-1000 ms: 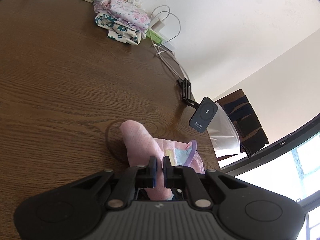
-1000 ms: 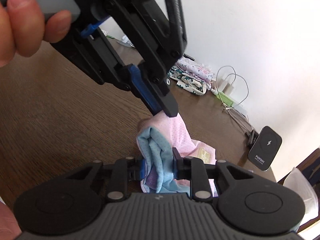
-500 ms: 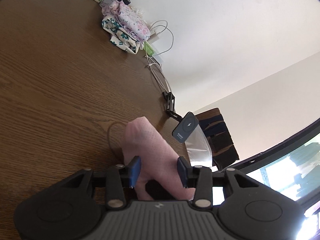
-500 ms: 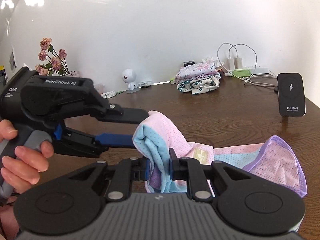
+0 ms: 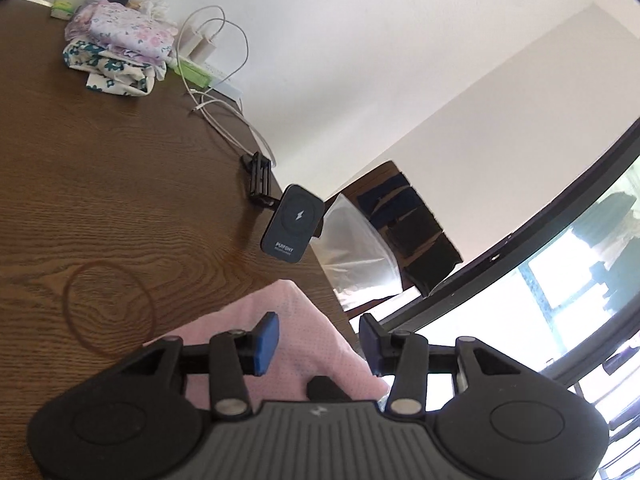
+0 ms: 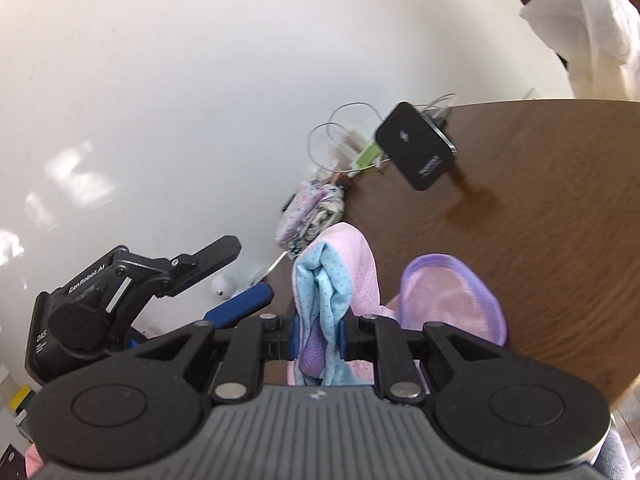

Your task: Fold clothes

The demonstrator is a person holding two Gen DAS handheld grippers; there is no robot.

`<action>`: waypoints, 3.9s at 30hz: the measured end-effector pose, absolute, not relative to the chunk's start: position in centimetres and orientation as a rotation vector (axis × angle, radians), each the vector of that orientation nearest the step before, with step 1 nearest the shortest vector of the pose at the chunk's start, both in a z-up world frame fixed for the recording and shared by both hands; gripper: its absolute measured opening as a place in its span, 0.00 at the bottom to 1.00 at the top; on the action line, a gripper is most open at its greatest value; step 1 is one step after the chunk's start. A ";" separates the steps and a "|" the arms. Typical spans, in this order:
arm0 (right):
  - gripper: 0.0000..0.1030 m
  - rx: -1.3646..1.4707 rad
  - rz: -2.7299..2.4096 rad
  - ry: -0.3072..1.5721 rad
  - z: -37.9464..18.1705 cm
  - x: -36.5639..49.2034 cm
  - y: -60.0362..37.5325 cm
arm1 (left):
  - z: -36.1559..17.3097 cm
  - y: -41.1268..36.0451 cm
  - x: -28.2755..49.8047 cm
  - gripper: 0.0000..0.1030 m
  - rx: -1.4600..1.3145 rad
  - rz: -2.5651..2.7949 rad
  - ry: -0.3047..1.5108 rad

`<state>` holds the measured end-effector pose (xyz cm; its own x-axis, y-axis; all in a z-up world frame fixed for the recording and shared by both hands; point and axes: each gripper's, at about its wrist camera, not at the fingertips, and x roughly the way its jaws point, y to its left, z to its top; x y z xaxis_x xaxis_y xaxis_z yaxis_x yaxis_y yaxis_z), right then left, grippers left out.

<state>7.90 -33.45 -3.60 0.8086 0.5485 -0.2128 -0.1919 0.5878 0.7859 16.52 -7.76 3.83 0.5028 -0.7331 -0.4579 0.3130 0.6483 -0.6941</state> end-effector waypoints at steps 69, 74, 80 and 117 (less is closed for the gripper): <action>0.90 0.149 0.663 0.652 2.3 13.0 -32.8 | 3.5 -6.1 9.6 0.88 -0.225 -0.652 0.695; 1.00 0.171 0.684 0.741 1.9 13.5 -33.6 | 2.4 -2.7 11.4 0.98 -0.481 -0.561 0.868; 1.00 0.236 0.702 0.875 1.0 15.3 -33.6 | 0.3 -1.4 12.6 0.98 -0.598 -0.490 0.961; 0.17 0.478 0.824 1.013 -2.3 18.9 -32.4 | -2.8 -3.5 16.2 0.08 -0.725 -0.569 0.999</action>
